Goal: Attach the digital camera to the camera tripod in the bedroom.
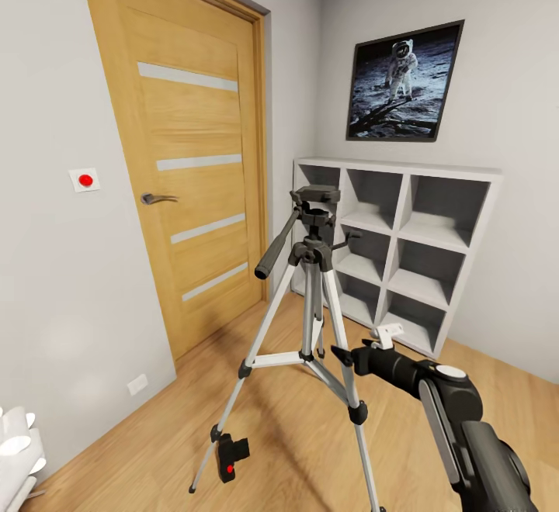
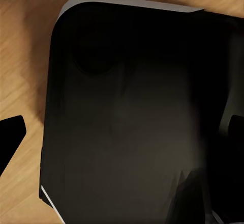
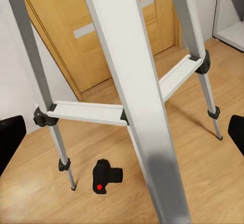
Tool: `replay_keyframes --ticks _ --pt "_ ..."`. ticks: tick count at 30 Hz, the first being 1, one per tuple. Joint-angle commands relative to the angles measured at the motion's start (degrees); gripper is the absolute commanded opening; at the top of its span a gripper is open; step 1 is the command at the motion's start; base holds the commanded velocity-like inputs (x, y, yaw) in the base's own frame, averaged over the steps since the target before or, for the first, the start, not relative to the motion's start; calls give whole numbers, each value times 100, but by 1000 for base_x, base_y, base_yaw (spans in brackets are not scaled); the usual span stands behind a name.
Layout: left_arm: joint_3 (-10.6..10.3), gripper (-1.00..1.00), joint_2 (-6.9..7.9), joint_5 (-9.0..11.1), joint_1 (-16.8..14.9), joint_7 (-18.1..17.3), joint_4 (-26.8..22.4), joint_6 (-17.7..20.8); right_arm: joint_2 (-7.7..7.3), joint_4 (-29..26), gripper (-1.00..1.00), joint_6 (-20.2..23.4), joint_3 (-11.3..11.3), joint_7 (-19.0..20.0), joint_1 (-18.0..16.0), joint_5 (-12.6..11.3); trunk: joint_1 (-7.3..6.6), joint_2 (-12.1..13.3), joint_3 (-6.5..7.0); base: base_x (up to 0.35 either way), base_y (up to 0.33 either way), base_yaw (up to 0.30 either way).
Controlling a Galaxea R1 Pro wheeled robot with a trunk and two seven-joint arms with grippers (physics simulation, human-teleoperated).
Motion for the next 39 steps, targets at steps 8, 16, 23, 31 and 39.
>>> replay_keyframes --ticks 8,16,23,31,39 --pt "18 100 -6 36 2 -6 -10 -13 151 168 100 4 1 -371 -258 6 0 -3 -5 0 0 0" --pt "18 100 -6 36 2 -6 -10 -13 263 636 100 -34 90 -754 -516 8 0 -3 -5 0 0 0" --pt "16 100 -8 34 2 -8 -10 -13 280 729 100 -41 241 -795 -552 14 0 -3 -5 0 0 0" --pt "15 100 -9 28 2 -8 -10 -13 286 757 100 -38 290 -814 -559 12 0 -3 -5 0 0 0" --pt "17 100 -9 29 2 -8 -10 -13 421 960 100 -53 298 -877 -560 41 0 -3 -5 0 0 0"
